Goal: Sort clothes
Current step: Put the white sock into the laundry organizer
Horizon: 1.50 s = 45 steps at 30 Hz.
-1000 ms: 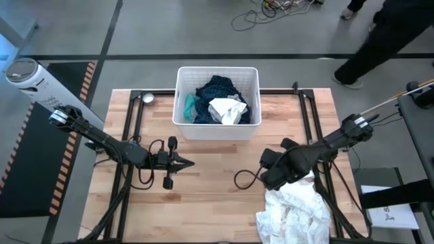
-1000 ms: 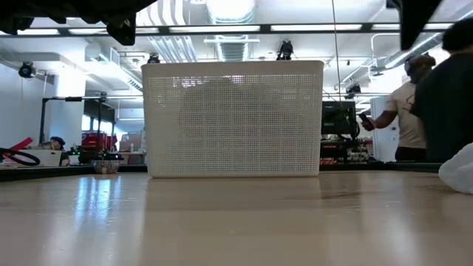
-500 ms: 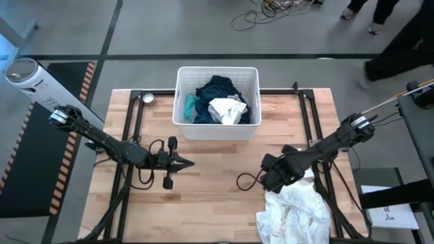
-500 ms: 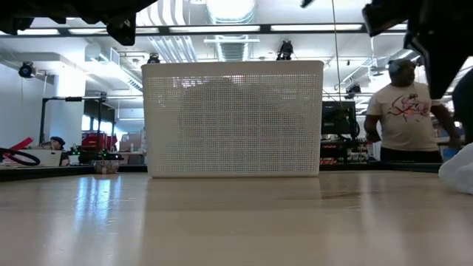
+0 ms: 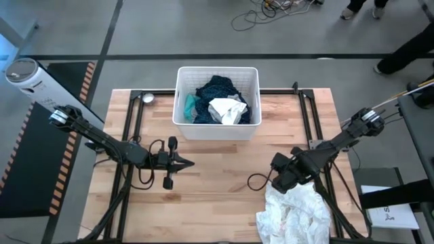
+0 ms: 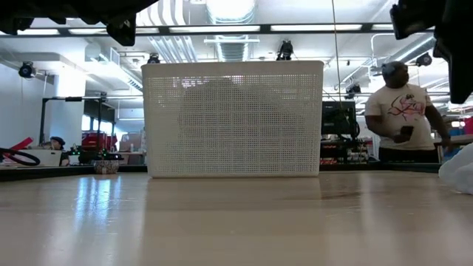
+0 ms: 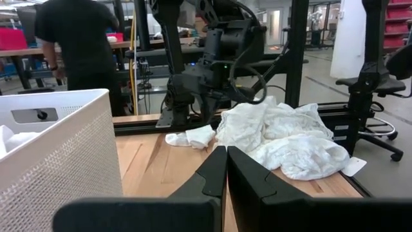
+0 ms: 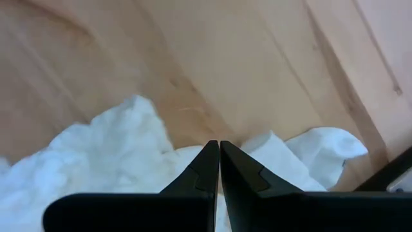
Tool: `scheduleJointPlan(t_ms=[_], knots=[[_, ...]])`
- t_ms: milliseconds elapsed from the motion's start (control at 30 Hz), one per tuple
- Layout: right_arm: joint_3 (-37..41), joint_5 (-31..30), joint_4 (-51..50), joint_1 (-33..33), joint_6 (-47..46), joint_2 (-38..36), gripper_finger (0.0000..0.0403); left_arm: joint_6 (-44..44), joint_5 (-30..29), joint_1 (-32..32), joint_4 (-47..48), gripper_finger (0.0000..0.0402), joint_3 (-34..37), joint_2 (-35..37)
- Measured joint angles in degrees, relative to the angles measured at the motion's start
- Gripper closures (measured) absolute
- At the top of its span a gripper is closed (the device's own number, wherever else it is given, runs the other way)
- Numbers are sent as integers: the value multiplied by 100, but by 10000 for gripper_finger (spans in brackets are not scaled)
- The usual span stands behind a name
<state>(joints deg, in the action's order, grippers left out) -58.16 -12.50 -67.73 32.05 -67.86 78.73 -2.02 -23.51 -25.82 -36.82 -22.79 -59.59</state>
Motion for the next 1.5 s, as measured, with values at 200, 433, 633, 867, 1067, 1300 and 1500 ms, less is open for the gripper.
scheduleJointPlan(t_ms=[200,433,633,867,1067,1300,1500], knots=[[148,-104,15,132,-321,-87,398,-2,2,-2,7,402,0,0],[150,-94,40,171,-332,-66,340,0,0,0,10,402,0,0],[150,-87,38,171,-382,-66,268,-5,0,0,9,402,0,0],[237,-143,92,171,-465,-66,215,-9,0,0,8,402,0,0],[450,-161,107,169,-570,-44,201,-9,2,-2,4,402,0,0],[504,-163,125,169,-629,-44,189,-22,2,0,4,402,0,0],[504,-33,158,171,-764,-44,187,7,2,-2,27,402,0,0]])
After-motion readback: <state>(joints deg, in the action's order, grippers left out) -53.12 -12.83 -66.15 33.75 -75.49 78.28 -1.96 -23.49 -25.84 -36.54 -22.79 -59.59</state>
